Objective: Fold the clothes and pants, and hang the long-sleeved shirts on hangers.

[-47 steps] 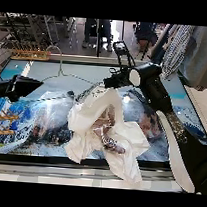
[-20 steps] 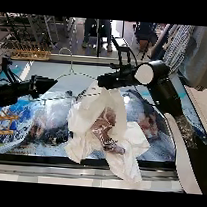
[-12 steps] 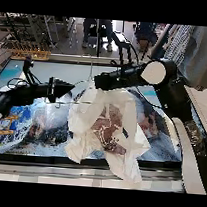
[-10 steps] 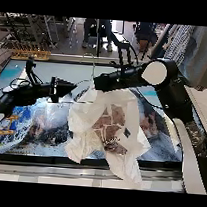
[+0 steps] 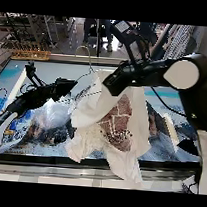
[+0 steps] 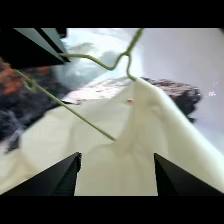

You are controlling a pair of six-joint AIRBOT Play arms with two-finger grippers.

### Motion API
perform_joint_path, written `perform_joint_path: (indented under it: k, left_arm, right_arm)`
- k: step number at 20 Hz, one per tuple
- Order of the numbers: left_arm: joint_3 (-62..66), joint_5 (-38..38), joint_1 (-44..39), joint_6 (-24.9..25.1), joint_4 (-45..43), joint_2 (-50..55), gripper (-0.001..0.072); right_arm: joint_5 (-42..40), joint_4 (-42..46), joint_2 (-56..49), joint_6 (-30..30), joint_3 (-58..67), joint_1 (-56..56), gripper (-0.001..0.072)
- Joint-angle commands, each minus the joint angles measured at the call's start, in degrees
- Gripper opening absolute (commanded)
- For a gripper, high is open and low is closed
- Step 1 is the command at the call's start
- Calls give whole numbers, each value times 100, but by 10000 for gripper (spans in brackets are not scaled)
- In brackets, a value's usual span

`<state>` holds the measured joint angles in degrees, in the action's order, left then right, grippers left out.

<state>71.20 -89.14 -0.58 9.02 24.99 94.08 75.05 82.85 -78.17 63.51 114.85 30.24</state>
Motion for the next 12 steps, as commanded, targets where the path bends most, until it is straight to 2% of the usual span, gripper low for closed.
perform_joint_path:
  k: [1,4,7,10,11,12]
  left_arm:
    - [0,-140,-4,46,120,83,13]
    - [0,-162,-9,42,118,83,14]
    - [0,-166,-9,44,118,83,15]
    - [0,-166,-9,44,118,83,15]
    - [0,-157,-9,44,120,83,15]
    - [0,-149,-9,44,122,83,15]
  right_arm:
    - [15,1480,157,-1657,-28,-85,543]
    - [-476,1456,-212,-2695,-334,-127,546]
    - [-1528,949,-658,-2826,-361,-127,580]
    - [-2114,549,-1034,-3143,-361,-127,462]
    - [-2256,459,-1123,-3147,-361,-127,374]
    - [-2240,264,-1174,-3152,-361,-127,230]
